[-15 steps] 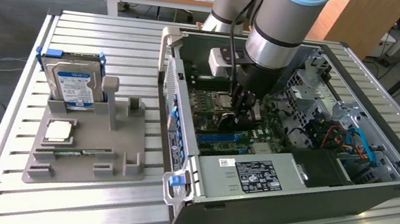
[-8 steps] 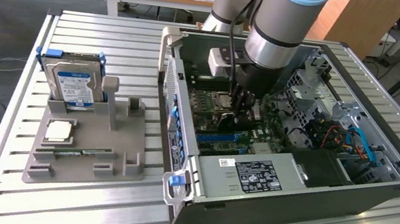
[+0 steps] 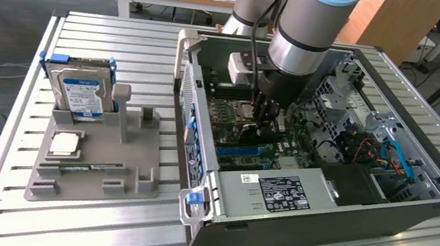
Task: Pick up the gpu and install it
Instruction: 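Insert the gpu into the slot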
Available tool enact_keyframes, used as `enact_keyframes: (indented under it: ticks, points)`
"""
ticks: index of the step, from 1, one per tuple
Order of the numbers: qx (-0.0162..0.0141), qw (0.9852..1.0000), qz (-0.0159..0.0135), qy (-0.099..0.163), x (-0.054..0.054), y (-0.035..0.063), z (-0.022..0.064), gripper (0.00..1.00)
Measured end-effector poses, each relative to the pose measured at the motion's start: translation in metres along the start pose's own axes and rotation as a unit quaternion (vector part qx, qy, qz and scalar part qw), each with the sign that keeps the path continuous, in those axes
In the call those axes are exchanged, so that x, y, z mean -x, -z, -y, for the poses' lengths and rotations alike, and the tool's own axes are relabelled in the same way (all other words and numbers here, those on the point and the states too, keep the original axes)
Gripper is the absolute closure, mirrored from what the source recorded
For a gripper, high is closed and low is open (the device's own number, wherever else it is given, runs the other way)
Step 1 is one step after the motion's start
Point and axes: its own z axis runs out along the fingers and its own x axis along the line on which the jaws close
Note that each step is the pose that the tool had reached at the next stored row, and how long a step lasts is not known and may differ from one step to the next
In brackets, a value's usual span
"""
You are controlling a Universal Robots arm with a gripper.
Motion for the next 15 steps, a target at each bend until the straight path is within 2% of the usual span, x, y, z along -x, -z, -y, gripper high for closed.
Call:
enact_keyframes:
  ticks: [15]
  points:
    - [0.0,1.0,0.0,0.0,0.0,0.0,-0.0036,0.73]
